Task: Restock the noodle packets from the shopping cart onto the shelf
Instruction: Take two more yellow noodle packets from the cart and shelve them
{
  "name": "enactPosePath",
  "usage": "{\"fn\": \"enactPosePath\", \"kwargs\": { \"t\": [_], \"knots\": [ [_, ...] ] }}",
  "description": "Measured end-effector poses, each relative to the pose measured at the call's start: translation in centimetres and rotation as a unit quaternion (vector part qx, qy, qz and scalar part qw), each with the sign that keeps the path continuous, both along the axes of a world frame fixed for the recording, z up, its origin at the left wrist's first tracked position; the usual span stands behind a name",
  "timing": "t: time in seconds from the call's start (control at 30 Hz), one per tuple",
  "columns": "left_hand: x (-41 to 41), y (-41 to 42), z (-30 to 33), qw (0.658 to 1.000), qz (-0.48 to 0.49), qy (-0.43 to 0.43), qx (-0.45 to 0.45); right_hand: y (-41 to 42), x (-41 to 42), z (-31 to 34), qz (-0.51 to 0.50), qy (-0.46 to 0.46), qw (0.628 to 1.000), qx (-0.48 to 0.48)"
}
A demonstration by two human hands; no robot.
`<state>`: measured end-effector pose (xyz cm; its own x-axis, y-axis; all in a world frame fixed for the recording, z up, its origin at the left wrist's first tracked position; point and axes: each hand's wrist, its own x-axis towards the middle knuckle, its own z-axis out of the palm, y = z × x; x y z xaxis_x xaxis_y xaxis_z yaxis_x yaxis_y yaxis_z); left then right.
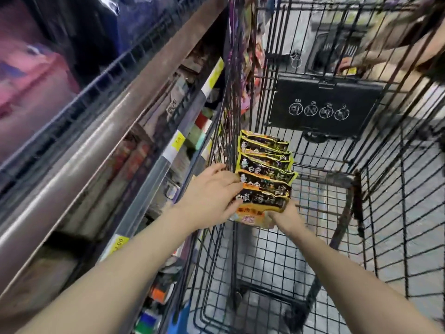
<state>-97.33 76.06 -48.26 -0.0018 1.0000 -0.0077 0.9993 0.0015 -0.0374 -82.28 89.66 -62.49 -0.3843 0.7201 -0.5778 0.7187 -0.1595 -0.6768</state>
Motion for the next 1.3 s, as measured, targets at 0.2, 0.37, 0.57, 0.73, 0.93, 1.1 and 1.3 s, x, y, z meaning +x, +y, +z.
{"fn": "enactPosePath", "kwargs": {
  "t": [0.2, 0.37, 0.57, 0.73, 0.93, 1.1, 1.3],
  "knots": [
    [0.2, -0.2, -0.1, 1.0, 0.012, -0.007, 0.009, -2.2, -1.2, -2.3, -0.115, 0.075, 0.99, 0.018],
    [0.1, -0.3, -0.4, 1.0, 0.004, -0.003, 0.0, -1.8, -0.3, -6.6, -0.057, -0.02, 0.998, 0.011],
    [0.7, 0.2, 0.0, 0.992, 0.017, 0.105, -0.067, -1.2, 1.0, 1.2, -0.01, 0.003, 0.998, 0.069],
    [2.8, 1.8, 1.0, 0.973, 0.1, 0.119, -0.168, 1.9, 4.5, 8.5, -0.005, 0.011, 0.993, 0.113],
    [5.1, 5.4, -1.1, 0.902, 0.266, -0.274, -0.201, 5.3, 8.1, 14.2, -0.069, 0.059, 0.993, 0.073],
    [5.1, 7.7, -6.3, 0.775, 0.355, -0.493, -0.175, 7.1, 9.7, 14.9, -0.119, 0.114, 0.986, 0.029],
    [3.0, 9.1, -14.2, 0.75, 0.425, -0.489, -0.132, 7.8, 10.5, 14.0, -0.132, 0.136, 0.981, 0.036]
  ]
}}
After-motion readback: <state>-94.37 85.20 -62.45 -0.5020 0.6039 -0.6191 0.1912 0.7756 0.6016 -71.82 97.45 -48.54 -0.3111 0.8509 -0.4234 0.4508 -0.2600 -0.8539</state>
